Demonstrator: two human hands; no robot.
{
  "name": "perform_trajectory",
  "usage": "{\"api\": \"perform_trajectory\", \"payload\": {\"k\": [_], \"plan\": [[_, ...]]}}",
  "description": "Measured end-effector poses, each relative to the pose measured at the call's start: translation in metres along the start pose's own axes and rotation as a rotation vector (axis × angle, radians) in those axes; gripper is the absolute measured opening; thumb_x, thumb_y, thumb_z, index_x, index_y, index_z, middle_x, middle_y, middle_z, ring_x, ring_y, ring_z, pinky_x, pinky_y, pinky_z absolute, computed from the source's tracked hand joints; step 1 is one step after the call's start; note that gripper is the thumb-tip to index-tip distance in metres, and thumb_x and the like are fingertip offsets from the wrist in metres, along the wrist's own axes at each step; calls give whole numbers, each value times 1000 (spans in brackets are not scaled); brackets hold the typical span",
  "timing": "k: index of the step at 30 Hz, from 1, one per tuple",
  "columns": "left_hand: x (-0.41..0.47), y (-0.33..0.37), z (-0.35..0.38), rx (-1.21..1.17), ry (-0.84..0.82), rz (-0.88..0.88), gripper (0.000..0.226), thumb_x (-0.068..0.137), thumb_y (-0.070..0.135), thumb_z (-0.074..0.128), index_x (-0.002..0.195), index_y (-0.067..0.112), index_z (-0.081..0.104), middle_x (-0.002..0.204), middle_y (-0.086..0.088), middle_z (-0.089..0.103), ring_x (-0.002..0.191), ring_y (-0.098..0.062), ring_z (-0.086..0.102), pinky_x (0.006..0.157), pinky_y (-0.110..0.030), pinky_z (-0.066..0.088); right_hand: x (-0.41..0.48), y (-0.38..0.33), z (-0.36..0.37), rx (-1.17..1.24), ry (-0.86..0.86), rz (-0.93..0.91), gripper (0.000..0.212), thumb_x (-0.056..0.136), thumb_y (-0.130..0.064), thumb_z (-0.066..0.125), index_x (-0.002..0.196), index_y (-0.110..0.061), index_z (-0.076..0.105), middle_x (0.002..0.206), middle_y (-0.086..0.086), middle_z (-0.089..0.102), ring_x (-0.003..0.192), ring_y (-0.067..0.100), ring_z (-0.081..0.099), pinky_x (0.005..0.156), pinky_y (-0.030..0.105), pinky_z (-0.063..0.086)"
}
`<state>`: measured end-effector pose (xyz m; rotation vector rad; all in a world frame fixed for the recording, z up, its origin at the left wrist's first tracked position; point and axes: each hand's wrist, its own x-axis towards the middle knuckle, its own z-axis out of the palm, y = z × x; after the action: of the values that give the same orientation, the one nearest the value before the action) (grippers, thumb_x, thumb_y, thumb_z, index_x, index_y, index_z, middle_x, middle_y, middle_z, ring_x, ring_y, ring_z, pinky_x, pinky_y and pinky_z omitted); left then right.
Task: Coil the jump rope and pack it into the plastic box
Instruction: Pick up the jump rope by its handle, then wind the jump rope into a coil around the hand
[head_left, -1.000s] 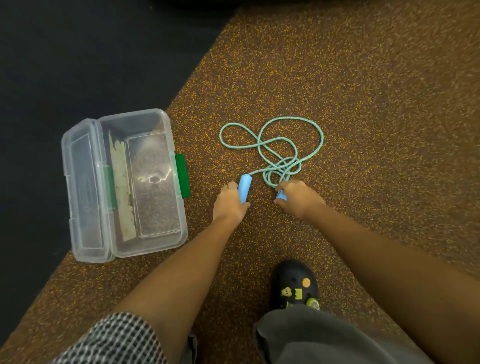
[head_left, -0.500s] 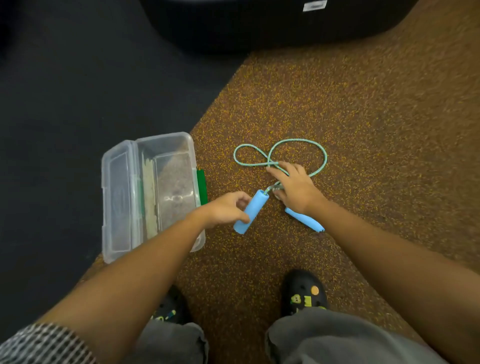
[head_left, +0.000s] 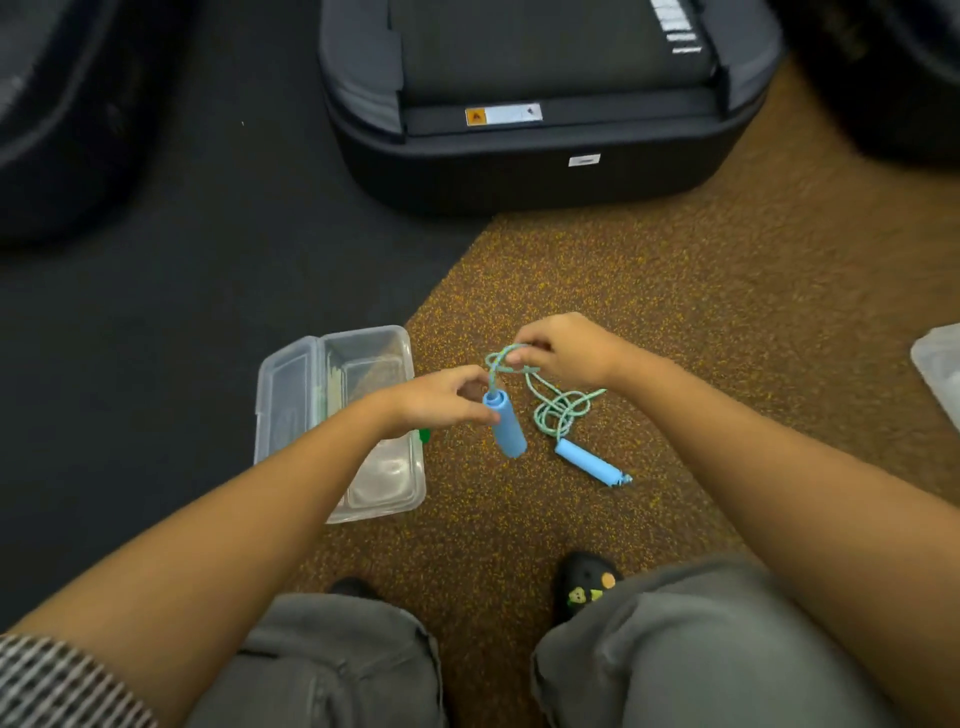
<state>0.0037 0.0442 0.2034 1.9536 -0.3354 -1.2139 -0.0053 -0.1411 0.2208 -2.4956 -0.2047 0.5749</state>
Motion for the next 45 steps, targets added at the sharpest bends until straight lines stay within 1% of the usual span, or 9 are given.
{"api": "perform_trajectory", "payload": {"k": [4, 8, 12, 16, 20, 23, 32, 39, 45], "plan": [[-27, 17, 2, -52, 95, 76, 31, 85, 25, 62, 115, 22, 55, 121, -11, 61, 108, -20, 58, 98, -36, 43, -15, -28, -7, 33, 50, -29, 23, 90, -32, 54, 93, -13, 67, 61, -10, 48, 58, 3, 42, 57, 23, 34], [-48, 29, 0, -104, 257, 164, 17, 87, 26, 59, 102, 18, 63, 88, -1, 61, 83, -11, 55, 72, -15, 41, -24, -51, -13, 70, 90, -49, 20, 89, -32, 55, 91, -16, 66, 66, -9, 51, 62, 3, 44, 55, 15, 34], [-54, 31, -5, -184, 407, 225, 17, 85, 23, 61, 96, 11, 67, 87, -9, 58, 83, -15, 52, 74, -27, 38, -28, -69, -18, 66, 164, -16, 25, 88, -35, 55, 88, -11, 63, 78, 8, 60, 70, 17, 49, 60, 29, 36], [-60, 37, -8, -290, 383, 286, 7, 87, 14, 56, 90, 16, 62, 72, -3, 61, 65, -5, 59, 68, -17, 45, -29, -82, -20, 109, 263, 9, 21, 87, -33, 57, 81, -13, 59, 75, 6, 55, 70, 16, 45, 57, 21, 32], [-59, 40, -14, -368, 325, 256, 6, 88, 17, 54, 87, 17, 60, 56, 7, 52, 48, -4, 50, 71, -29, 44, -27, -81, -19, 163, 316, 1, 19, 87, -33, 57, 81, -15, 57, 65, -6, 49, 60, 6, 41, 53, 19, 30], [-61, 52, -22, -408, 258, 156, 24, 92, 31, 48, 96, 11, 61, 41, 12, 36, 37, -3, 38, 62, -24, 47, -27, -76, -19, 236, 300, -20, 17, 86, -28, 58, 82, -11, 59, 77, 5, 61, 70, 15, 52, 65, 32, 40], [-73, 49, -33, -246, 217, 108, 49, 92, 48, 40, 55, 17, 46, 42, 7, 31, 42, -9, 37, 59, -21, 41, -36, -55, -34, 394, 296, 18, 24, 81, -37, 64, 81, -13, 62, 59, -7, 44, 53, 6, 36, 52, 22, 30], [-70, 54, -46, -406, 188, 205, 34, 91, 26, 50, 68, 7, 67, 95, -5, 69, 100, -14, 67, 89, -24, 53, -32, -57, -41, 341, 350, 28, 21, 84, -35, 61, 86, -15, 64, 63, -8, 47, 58, 7, 40, 57, 23, 35], [-67, 63, -41, -683, 45, 231, 18, 96, 14, 39, 92, 9, 55, 79, -8, 70, 62, -10, 66, 59, -19, 54, -20, -66, -39, 327, 430, -22, 18, 85, -34, 60, 84, -16, 62, 63, -8, 48, 58, 5, 41, 58, 21, 36]]}}
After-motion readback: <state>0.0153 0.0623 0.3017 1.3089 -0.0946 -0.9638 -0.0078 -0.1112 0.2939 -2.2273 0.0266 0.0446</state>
